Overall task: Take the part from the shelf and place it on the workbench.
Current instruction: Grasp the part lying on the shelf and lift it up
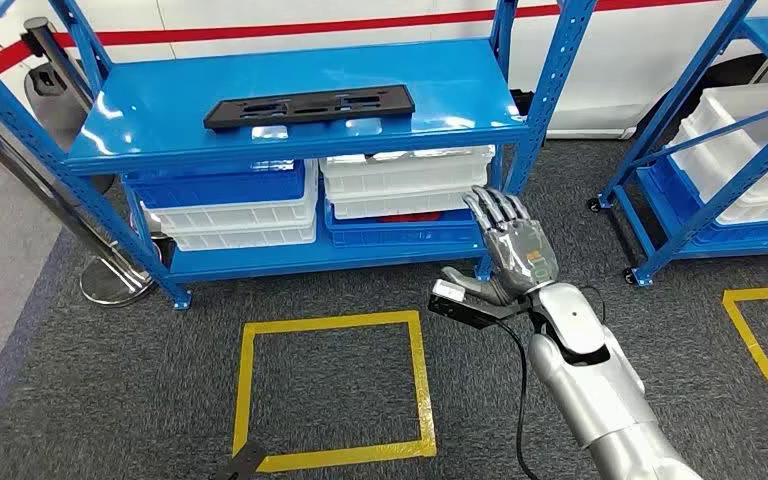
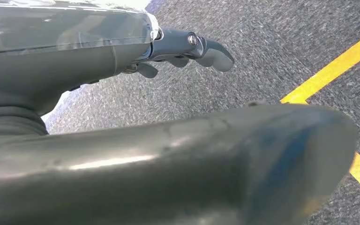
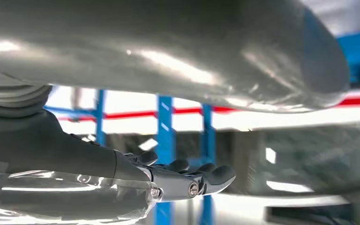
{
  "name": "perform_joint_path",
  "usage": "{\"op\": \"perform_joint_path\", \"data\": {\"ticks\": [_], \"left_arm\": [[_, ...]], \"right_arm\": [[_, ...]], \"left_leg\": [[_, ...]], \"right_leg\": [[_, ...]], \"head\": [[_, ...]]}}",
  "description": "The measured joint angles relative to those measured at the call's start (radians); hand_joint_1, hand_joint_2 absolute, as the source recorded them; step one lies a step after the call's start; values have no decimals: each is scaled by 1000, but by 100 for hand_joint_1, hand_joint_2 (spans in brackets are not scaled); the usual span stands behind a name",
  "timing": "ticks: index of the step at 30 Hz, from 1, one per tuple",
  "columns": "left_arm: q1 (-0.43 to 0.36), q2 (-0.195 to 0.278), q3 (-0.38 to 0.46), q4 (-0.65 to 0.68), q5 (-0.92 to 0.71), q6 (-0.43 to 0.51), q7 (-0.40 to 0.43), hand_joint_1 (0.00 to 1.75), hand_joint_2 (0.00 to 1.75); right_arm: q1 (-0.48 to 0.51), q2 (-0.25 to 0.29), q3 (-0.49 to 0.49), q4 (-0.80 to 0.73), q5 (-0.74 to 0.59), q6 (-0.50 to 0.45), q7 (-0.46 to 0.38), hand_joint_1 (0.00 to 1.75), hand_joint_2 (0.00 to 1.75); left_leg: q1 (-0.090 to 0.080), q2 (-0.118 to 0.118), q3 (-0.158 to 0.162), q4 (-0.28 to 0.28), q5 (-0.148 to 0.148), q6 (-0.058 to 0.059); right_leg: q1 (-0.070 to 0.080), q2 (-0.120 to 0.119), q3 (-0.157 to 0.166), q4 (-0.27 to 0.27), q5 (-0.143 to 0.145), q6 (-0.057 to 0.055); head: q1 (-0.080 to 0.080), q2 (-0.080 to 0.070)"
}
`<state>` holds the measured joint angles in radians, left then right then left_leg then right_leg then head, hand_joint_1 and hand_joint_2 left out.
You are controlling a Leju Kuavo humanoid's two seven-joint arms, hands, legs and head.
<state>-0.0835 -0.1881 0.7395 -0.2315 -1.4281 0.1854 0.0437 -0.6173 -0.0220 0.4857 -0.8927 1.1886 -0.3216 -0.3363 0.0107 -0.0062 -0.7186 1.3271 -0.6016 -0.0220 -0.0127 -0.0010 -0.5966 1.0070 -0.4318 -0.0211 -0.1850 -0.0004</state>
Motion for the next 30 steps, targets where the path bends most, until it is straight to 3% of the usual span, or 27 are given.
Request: {"op": "perform_joint_path", "data": {"ticks": [2,3,4,6,8,11,13,15,16,17,19,21,23,25,27,30], "left_arm": [[0,0,4,2,-8,1,3,0,0],[-1,1,8,3,-16,1,5,0,0],[-2,1,12,3,-24,2,7,0,0],[-9,1,20,6,-42,3,10,0,0],[-14,0,26,10,-54,3,12,0,0],[-15,0,33,13,-58,3,15,0,0],[-18,0,37,13,-58,3,15,0,0],[-20,0,40,14,-57,5,15,0,0],[-20,0,42,14,-57,5,15,0,0],[-20,0,44,14,-56,6,15,0,0],[-21,0,47,14,-56,6,16,0,0],[-25,-3,50,16,-56,6,16,0,0],[-30,-5,51,18,-56,7,17,0,0],[-31,-5,51,20,-55,7,18,0,0],[-31,-5,52,21,-52,7,20,0,0],[-36,-4,55,21,-48,7,22,0,0]], "right_arm": [[-11,-5,24,-10,-12,-4,2,0,0],[-24,-9,46,-18,-24,-9,5,0,0],[-38,-12,67,-25,-37,-15,8,0,0],[-70,-19,102,-33,-67,-30,11,0,0],[-93,-24,128,-36,-91,-44,8,0,0],[-105,-31,148,-36,-117,-48,-9,0,0],[-107,-34,153,-36,-152,-37,-27,0,0],[-106,-34,156,-36,-193,-19,-40,0,0],[-103,-34,157,-36,-208,-13,-43,0,0],[-101,-34,159,-36,-217,-11,-44,0,0],[-102,-34,162,-36,-220,-16,-40,0,0],[-106,-35,165,-36,-215,-28,-31,0,0],[-109,-36,168,-35,-214,-36,-24,0,0],[-115,-34,169,-36,-215,-38,-20,0,0],[-125,-29,169,-36,-216,-38,-18,0,0],[-132,-21,169,-37,-218,-36,-17,0,0]], "left_leg": [[4,0,6,-22,29,-4],[9,1,21,-61,63,-8],[12,2,49,-129,106,-11],[13,4,106,-256,157,-11],[9,3,123,-299,159,0],[10,1,122,-306,165,25],[11,1,123,-311,168,38],[6,1,123,-310,168,44],[4,0,123,-310,167,45],[1,-3,123,-310,167,46],[-4,-15,126,-310,166,46],[-6,-29,124,-309,166,44],[-2,-41,118,-309,168,36],[1,-54,114,-312,170,24],[-1,-41,101,-286,152,12],[2,-8,20,-115,70,-3]], "right_leg": [[-2,0,2,1,-1,2],[-4,1,4,2,-3,5],[-6,2,6,5,-6,9],[-6,3,3,14,-12,20],[-2,3,-2,16,-12,32],[-5,2,-7,27,-22,45],[-7,2,-44,110,-71,51],[-7,2,-111,246,-130,53],[-7,2,-136,293,-140,53],[-6,2,-144,303,-131,51],[-2,9,-102,206,-64,39],[1,41,-41,72,-9,23],[4,57,-18,20,-1,16],[4,41,-12,9,1,15],[-2,21,-3,-5,5,10],[-2,-11,7,-11,3,2]], "head": [[0,0],[0,0],[0,0],[0,0],[0,0],[0,0],[0,0],[0,0],[0,0],[0,0],[0,0],[0,0],[0,0],[0,0],[0,0],[-1,0]]}}
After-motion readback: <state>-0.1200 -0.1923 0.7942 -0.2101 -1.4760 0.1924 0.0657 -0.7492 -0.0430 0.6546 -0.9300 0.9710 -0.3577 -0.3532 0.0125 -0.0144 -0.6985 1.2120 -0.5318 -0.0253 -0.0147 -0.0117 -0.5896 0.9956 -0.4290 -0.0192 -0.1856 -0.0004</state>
